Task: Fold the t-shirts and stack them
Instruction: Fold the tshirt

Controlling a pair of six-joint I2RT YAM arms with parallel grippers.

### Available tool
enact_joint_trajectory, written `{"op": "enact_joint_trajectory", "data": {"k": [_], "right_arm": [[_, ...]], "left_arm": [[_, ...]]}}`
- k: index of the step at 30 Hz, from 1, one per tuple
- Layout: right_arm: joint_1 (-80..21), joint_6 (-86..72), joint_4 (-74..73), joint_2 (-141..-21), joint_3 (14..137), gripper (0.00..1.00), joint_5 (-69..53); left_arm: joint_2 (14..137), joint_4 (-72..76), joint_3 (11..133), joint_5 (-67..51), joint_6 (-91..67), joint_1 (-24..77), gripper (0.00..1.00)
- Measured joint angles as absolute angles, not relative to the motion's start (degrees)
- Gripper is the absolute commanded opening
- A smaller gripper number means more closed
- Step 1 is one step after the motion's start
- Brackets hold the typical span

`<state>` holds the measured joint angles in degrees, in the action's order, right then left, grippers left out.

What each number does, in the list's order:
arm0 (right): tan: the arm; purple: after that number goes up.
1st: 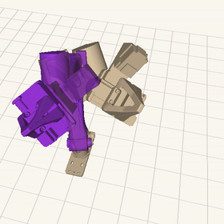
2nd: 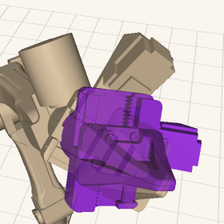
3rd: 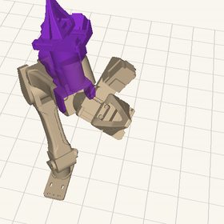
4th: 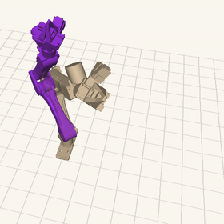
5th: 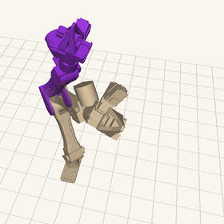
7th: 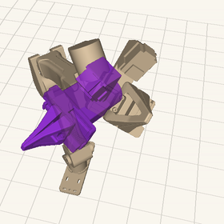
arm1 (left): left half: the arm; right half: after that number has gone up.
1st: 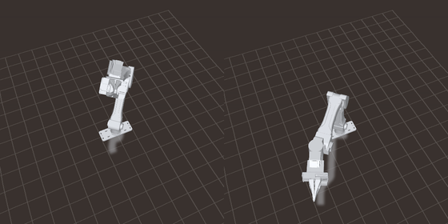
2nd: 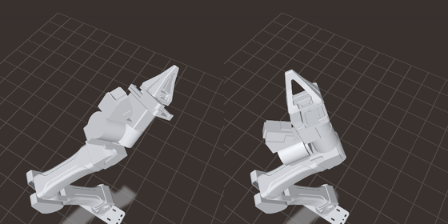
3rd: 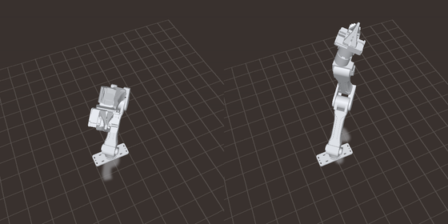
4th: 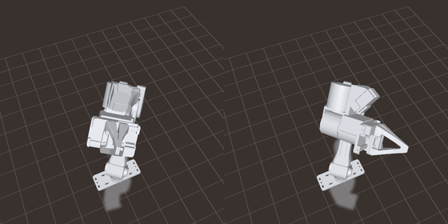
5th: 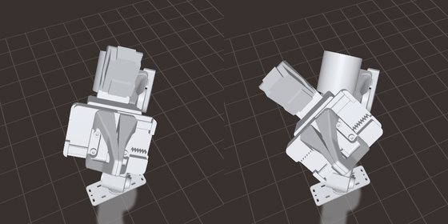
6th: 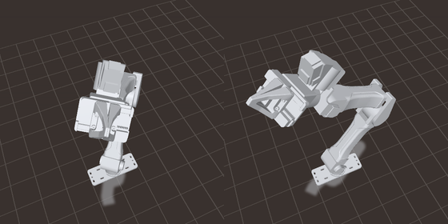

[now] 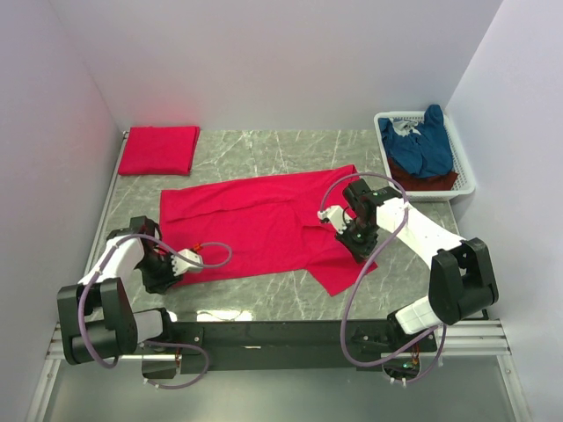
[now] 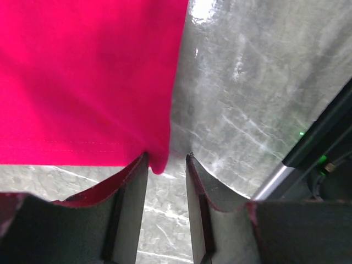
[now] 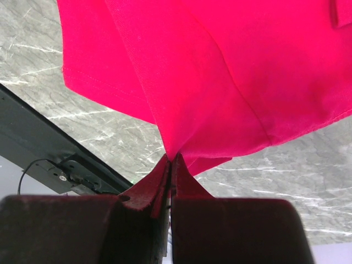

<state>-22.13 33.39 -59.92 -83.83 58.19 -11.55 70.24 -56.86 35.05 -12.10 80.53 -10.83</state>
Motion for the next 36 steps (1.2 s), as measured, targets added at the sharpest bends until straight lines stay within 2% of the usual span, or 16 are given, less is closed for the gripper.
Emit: {"op": "enact_joint_trajectory", "data": {"k": [4, 5, 7, 8, 9, 15, 26, 36], "right_arm": [[-22.11, 33.41, -59.92, -83.85, 58.17, 0.00, -11.57], [-22.11, 33.45, -59.92, -83.85, 58.17, 0.00, -11.55], [-22.09, 33.54, -59.94, -83.85, 58.19, 0.00, -11.51], [-22.09, 33.54, -60.05, -83.85, 58.19, 0.00, -11.49], [-22.06, 33.54, -60.14, -83.85, 58.17, 0.00, -11.49], [-21.87, 33.54, -61.39, -83.83, 59.48, 0.00, -11.42], [-19.20, 34.70, -63.44, -84.18, 67.11, 0.00, -9.52], [-16.93, 37.15, -65.08, -95.70, 82.56, 0.00, -7.57]], "left_arm": [[70.22, -55.13, 34.28, -11.33, 80.27, -10.07, 0.31], [70.22, -54.74, 34.20, -11.14, 80.29, -9.98, 0.21], [70.19, -53.58, 34.09, -10.63, 80.20, -9.87, 0.11], [70.17, -53.06, 34.09, -10.46, 80.40, -9.87, 0.02], [70.13, -53.10, 34.11, -10.39, 80.23, -9.87, 0.01], [70.70, -55.27, 36.07, -10.70, 80.18, -9.93, 0.01], [77.17, -61.60, 51.86, -14.74, 78.26, -10.83, 0.01], [88.92, -60.77, 62.19, -17.72, 74.48, -13.50, 0.01]]}}
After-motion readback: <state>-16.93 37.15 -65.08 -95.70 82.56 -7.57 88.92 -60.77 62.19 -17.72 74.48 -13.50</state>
